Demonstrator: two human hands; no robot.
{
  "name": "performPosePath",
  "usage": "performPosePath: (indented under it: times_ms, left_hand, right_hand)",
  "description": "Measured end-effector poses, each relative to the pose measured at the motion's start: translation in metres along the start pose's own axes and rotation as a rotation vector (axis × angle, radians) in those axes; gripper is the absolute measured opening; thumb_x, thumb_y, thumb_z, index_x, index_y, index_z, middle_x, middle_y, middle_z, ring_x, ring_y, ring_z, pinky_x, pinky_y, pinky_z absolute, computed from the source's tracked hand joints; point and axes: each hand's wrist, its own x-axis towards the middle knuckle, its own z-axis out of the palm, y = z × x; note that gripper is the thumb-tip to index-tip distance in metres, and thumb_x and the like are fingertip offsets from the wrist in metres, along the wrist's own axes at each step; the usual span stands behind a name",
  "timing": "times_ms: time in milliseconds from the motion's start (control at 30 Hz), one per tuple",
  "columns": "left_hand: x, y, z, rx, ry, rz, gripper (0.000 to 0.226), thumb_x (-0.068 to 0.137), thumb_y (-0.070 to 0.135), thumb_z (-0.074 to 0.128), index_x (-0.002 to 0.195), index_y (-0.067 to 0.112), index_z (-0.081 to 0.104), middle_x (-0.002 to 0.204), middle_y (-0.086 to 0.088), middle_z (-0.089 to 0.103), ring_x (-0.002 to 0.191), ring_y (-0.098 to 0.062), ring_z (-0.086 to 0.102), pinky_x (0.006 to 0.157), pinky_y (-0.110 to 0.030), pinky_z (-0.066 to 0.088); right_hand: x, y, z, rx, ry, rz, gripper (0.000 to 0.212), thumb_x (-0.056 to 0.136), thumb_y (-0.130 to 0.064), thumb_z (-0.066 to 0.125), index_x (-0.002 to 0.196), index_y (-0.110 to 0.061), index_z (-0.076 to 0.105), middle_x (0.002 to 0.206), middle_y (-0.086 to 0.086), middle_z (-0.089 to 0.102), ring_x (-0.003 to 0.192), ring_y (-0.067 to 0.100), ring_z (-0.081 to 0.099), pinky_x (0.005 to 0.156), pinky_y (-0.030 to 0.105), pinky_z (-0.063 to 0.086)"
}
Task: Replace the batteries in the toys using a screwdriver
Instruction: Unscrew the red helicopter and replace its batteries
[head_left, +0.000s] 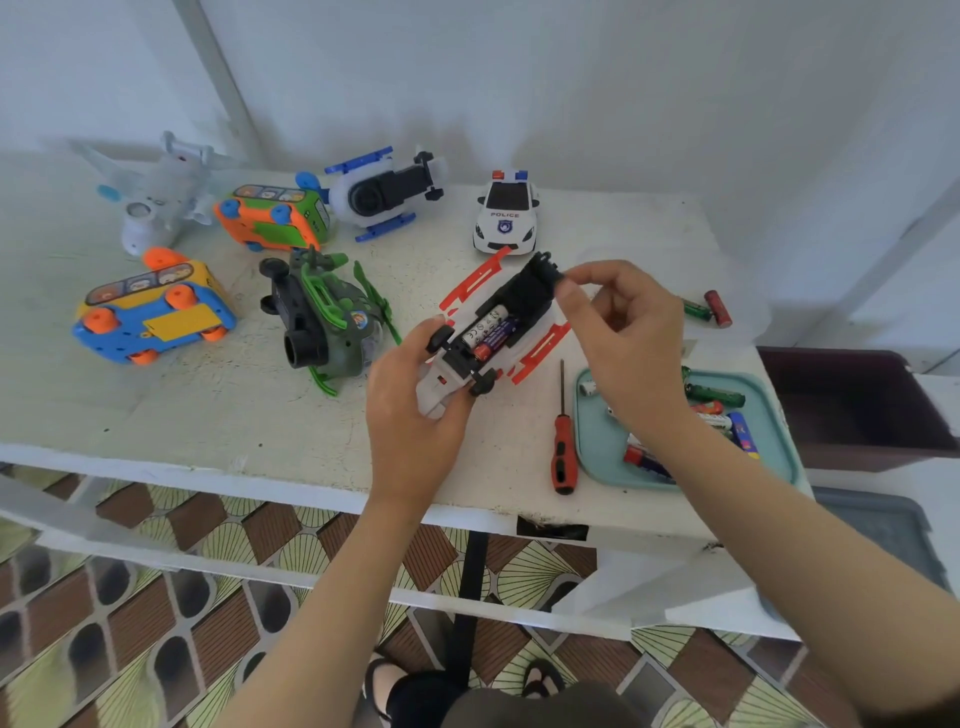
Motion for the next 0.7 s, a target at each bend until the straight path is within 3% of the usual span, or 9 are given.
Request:
performPosePath:
  times_ms: [133,233,333,400,467,600,700]
  left_hand:
    - [0.000,0.000,0.000,0.004,0.011,-0.011,0.054,0.083,0.029,0.069,0.130,0.019,0.046,0.108,0.004,0.056,0.096,-0.009,0.051,0.088,-0.013,0.039]
    - [-0.001,0.000,0.000,0.006,0.007,0.008,0.055,0.082,0.020,0.073,0.130,0.018,0.047,0.109,0.006,0.056,0.095,-0.010,0.052,0.089,-0.013,0.039]
    - [0.000,0.001,-0.001,-0.003,0.005,-0.001,0.054,0.083,0.024,0.070,0.130,0.020,0.046,0.111,0.007,0.055,0.096,-0.009,0.052,0.088,-0.017,0.040]
    - [0.000,0.001,-0.001,-0.009,0.005,-0.014,0.053,0.083,0.025,0.070,0.131,0.020,0.047,0.111,0.008,0.055,0.096,-0.009,0.052,0.088,-0.023,0.042]
    - [0.000,0.002,-0.001,-0.013,0.002,-0.022,0.054,0.083,0.026,0.070,0.131,0.022,0.046,0.111,0.008,0.055,0.096,-0.010,0.053,0.087,-0.025,0.043]
    - [0.001,0.004,-0.002,-0.012,-0.006,-0.025,0.052,0.083,0.029,0.068,0.130,0.024,0.046,0.110,0.008,0.055,0.095,-0.015,0.054,0.086,-0.023,0.042]
    - [0.000,0.004,-0.003,-0.001,-0.004,-0.032,0.054,0.082,0.024,0.072,0.130,0.024,0.046,0.110,0.009,0.055,0.096,-0.015,0.054,0.087,-0.024,0.043]
  right_hand:
    - [-0.012,-0.002,0.002,-0.171,-0.172,-0.252,0.005,0.087,-0.014,0.069,0.092,-0.015,0.068,0.051,-0.017,0.038,0.045,0.001,0.036,0.051,0.009,0.031]
    - [-0.018,0.001,0.007,-0.333,-0.279,-0.408,0.018,0.087,-0.026,0.065,0.094,-0.011,0.072,0.058,-0.021,0.040,0.049,0.000,0.037,0.051,0.016,0.037]
    - [-0.020,0.008,0.011,-0.381,-0.281,-0.524,0.018,0.086,-0.022,0.066,0.096,-0.009,0.074,0.059,-0.013,0.056,0.050,0.004,0.051,0.047,0.024,0.046]
    - [-0.018,0.011,0.011,-0.365,-0.277,-0.529,0.019,0.086,-0.023,0.066,0.098,-0.010,0.075,0.065,-0.007,0.068,0.052,0.005,0.057,0.047,0.026,0.048]
    - [-0.014,0.012,0.010,-0.345,-0.306,-0.502,0.020,0.087,-0.025,0.065,0.100,-0.013,0.075,0.069,-0.005,0.070,0.055,-0.002,0.050,0.049,0.025,0.048]
    - [-0.015,0.012,0.007,-0.380,-0.403,-0.456,0.024,0.091,-0.027,0.058,0.104,-0.017,0.075,0.067,-0.006,0.069,0.055,-0.002,0.045,0.052,0.018,0.044]
    - [-0.020,0.008,0.007,-0.365,-0.440,-0.357,0.028,0.093,-0.028,0.051,0.108,-0.018,0.073,0.057,-0.006,0.060,0.049,0.004,0.043,0.049,0.011,0.031]
